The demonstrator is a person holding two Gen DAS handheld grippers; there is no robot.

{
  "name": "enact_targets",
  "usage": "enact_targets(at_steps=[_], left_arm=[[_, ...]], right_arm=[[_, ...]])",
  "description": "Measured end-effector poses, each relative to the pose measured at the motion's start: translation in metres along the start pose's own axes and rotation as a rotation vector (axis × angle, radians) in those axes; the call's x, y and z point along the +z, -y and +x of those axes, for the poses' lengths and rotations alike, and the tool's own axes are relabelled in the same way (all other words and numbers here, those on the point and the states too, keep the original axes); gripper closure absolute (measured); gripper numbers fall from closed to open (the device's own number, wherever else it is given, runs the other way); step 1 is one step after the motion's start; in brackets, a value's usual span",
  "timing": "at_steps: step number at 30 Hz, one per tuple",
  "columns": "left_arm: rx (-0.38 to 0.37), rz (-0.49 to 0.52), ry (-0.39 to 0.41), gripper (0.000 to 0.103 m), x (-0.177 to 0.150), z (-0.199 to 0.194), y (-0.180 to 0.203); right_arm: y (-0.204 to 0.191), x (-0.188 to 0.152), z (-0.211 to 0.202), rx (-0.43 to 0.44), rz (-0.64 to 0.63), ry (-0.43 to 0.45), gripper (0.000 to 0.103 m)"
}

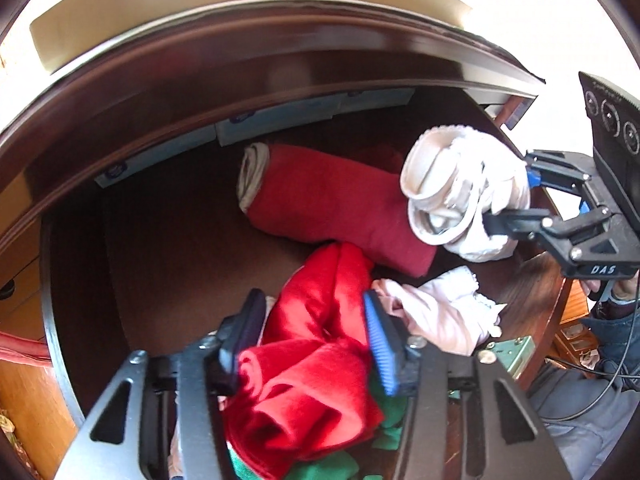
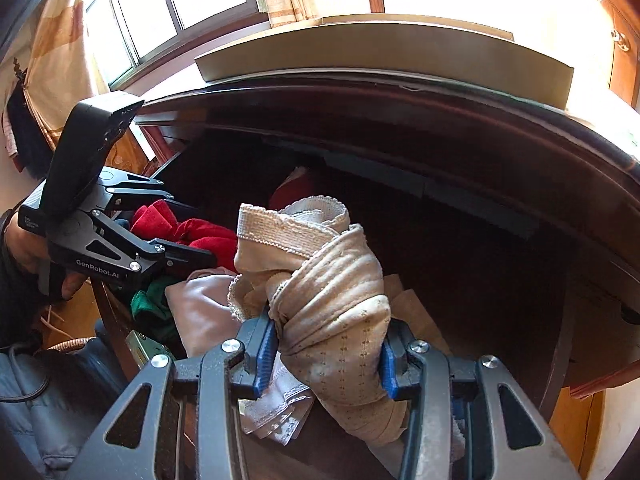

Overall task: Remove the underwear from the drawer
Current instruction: 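Hold the beige underwear in the right gripper while the left gripper grasps the red cloth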

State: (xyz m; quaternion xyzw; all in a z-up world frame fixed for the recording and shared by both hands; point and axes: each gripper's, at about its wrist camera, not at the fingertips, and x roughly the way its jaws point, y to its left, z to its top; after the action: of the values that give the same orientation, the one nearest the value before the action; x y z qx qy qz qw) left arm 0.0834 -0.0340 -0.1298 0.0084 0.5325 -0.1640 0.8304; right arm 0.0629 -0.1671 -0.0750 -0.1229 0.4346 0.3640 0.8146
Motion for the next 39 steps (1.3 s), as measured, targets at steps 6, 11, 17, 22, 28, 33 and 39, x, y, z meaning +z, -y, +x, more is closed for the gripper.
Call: enact_targets(at_steps=[6,11,17,22,28,33,39], left_arm=[[-0.007,-0.003,0.055,0.066,-0.004,-0.01,-0.001],[0.005,0.006,0.089,0.069,-0.007,-0.018,0.001],[0.014,-0.001,0.123,0.072,-0.014,-0.025,0.003],[0.006,-0.038,0.163,0.075,-0.018,-0.036,-0.003],[0.003,-0.058,0.219,0.076,-0.025,-0.048,-0.005],[-0.007,-0.084,0.271,0.08,-0.029,-0.055,-0.008],[-0.008,-0.074,0.274,0.08,-0.03,-0.058,-0.007]], right_arm=[[-0.005,-0.002,0.005,0.001,0.008,0.032,0.058],[-0.006,-0.002,0.007,-0.004,0.01,0.061,0.058],[-0.005,-0.003,0.005,-0.014,0.012,0.078,0.058],[-0.005,-0.005,0.001,-0.018,0.008,0.08,0.058],[-0.005,-0.008,-0.003,-0.02,0.019,0.106,0.058],[-0.004,-0.012,-0.009,-0.026,0.018,0.131,0.058],[0.0,-0.014,-0.013,-0.025,0.022,0.152,0.058]])
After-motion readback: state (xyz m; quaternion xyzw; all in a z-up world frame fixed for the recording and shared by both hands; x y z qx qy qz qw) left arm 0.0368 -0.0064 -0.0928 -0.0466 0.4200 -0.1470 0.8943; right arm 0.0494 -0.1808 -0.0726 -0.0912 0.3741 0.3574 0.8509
